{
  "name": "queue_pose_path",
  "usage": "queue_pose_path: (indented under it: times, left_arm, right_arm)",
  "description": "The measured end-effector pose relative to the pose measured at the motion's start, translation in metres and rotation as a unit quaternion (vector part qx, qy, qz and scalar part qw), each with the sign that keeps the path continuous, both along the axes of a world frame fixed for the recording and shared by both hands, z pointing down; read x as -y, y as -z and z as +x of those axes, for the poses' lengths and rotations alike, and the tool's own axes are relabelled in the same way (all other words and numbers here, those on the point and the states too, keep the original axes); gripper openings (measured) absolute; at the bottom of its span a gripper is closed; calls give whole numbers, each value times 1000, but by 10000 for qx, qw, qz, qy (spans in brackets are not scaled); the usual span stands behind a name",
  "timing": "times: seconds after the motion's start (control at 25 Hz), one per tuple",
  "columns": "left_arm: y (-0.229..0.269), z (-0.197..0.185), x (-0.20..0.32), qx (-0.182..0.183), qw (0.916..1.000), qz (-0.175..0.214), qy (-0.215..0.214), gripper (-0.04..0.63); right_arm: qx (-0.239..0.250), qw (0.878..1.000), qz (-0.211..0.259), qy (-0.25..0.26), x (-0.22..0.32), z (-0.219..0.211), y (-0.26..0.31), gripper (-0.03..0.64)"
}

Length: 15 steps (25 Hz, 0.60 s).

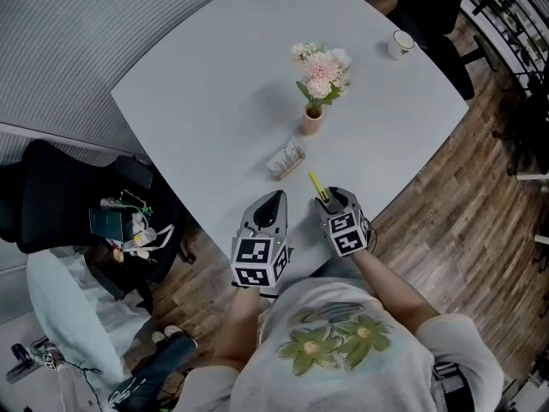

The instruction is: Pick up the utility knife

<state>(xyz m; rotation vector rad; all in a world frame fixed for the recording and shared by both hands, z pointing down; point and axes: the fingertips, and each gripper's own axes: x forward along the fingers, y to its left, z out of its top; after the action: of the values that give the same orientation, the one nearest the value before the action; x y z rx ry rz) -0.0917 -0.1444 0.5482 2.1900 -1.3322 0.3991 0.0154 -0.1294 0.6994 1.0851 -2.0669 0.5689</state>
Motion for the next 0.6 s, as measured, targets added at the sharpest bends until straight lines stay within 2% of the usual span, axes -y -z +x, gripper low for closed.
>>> queue_pose_path:
  times: [0.32,0.6]
  left_arm:
    - [0,0,-1,5,10000,-1,-14,3]
    - [-1,2,0,-7,10000,4,-27,3]
  right_arm:
    - [-188,9998,5,61,-1,2,-7,167]
    - [-439,9988,145,130,3,6,-7,98]
